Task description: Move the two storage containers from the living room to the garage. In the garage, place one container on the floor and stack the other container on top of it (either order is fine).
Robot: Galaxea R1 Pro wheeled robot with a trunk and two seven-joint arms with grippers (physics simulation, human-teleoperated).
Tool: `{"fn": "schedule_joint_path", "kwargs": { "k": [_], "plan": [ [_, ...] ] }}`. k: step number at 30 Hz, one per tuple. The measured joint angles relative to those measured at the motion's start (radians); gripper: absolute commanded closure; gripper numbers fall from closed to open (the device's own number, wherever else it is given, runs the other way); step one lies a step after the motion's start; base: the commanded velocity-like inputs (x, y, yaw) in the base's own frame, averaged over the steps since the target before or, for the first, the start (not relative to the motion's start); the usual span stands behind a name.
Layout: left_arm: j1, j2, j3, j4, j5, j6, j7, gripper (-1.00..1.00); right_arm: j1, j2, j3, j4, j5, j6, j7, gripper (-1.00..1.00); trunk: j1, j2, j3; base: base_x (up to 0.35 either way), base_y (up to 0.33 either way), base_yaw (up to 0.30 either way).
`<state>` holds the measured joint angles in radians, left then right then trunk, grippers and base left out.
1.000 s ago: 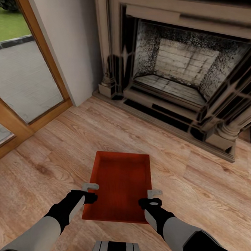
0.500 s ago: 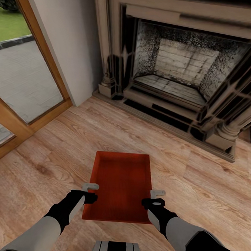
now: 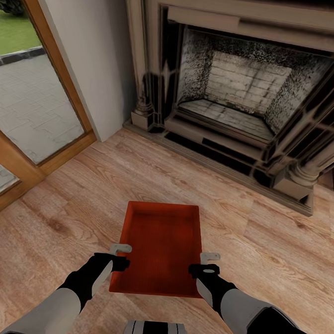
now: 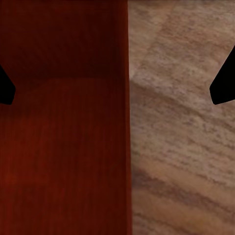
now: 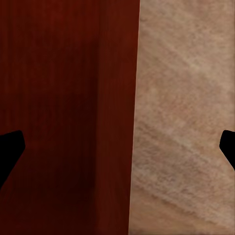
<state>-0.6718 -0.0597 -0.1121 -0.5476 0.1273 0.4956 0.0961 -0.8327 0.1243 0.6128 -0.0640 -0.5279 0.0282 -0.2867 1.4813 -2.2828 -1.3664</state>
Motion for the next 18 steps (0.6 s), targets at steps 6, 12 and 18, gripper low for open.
{"fn": "schedule_joint_path", "kwargs": {
  "k": [6, 12, 18],
  "plan": [
    [0.000, 0.000, 0.000, 0.000, 0.000, 0.000, 0.000, -1.00, 0.000, 0.000, 0.000, 0.001, 0.000, 0.000, 0.000, -1.00, 0.004, -0.007, -0.003, 0.000, 0.000, 0.000],
    [-0.001, 0.001, 0.000, 0.000, 0.000, 0.000, 0.000, -1.00, 0.000, 0.000, 0.000, 0.000, 0.000, 0.000, 0.000, -1.00, 0.015, -0.028, -0.013, 0.000, 0.000, 0.000],
    [-0.001, 0.002, 0.000, 0.002, 0.000, 0.000, -0.001, -1.00, 0.000, 0.000, 0.000, 0.000, 0.000, 0.000, 0.000, -1.00, 0.015, -0.028, -0.013, 0.000, 0.000, 0.000]
  ]
}}
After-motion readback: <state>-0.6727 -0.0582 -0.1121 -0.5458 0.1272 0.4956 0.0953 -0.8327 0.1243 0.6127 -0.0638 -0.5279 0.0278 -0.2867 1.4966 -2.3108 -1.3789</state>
